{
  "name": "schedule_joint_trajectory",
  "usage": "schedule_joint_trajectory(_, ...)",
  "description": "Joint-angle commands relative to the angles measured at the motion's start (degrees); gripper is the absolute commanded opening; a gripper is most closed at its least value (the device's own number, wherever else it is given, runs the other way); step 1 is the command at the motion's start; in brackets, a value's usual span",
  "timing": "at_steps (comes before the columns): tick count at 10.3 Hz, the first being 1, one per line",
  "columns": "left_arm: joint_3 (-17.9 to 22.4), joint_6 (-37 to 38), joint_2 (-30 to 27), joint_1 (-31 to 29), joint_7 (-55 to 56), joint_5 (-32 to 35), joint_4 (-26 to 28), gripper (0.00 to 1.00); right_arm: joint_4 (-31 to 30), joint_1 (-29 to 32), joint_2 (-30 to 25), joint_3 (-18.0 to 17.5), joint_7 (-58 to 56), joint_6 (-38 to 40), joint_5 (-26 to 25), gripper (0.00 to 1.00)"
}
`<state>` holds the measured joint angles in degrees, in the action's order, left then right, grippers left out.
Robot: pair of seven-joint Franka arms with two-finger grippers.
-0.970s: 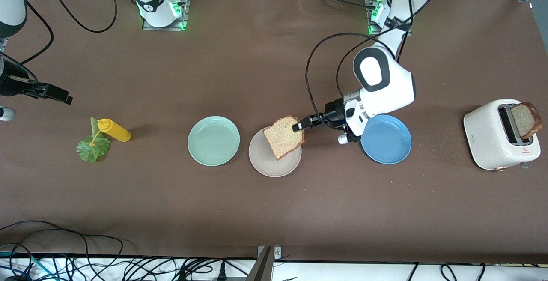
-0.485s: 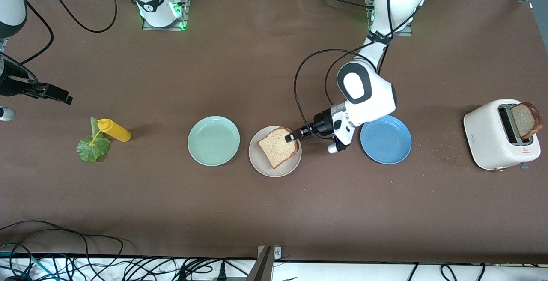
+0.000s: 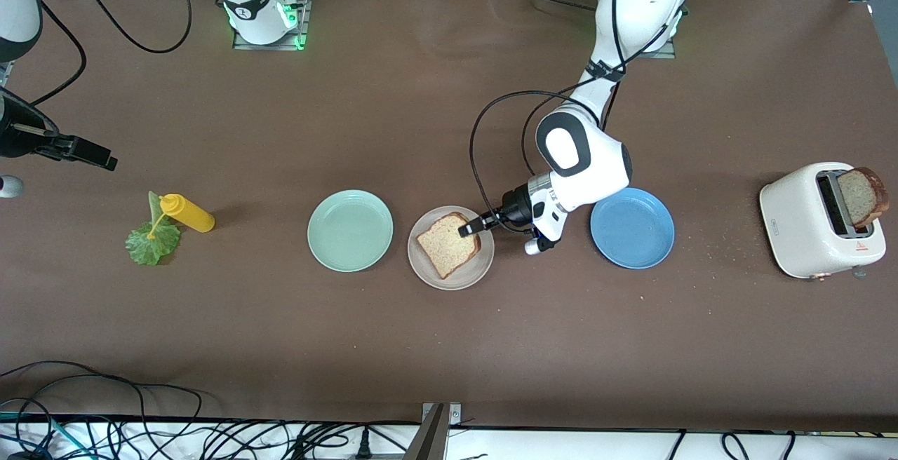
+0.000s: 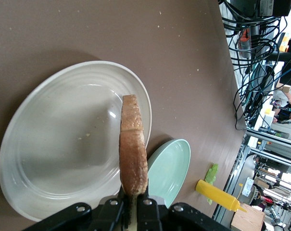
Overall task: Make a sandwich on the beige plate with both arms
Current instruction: 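Carry the bread slice with the left gripper onto the beige plate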
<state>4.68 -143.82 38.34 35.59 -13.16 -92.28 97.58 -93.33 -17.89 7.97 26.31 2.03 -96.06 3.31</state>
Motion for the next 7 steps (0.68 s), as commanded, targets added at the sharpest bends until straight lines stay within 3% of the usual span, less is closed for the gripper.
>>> schedule_joint_trajectory(1, -0.02, -0.85, 0.68, 0.27, -1.43, -1.69, -1.51, 0.53, 0.08, 1.28, -0.14, 0.14, -0.97, 0.17, 0.91, 1.0)
schedule_joint_trajectory(2, -0.02, -0.94, 0.68, 0.18, -2.13, -1.24, -1.51, 1.0, 0.16, 1.62, -0.14, 0.14, -1.06, 0.17, 0.82, 1.0)
schedule_joint_trajectory(7, 0.24, -3.84, -0.54, -0.52, -2.93, 3.07, 1.47, 1.0, 0.17, 7.07, 2.21, 0.14, -12.12, -1.14, -0.05, 1.0)
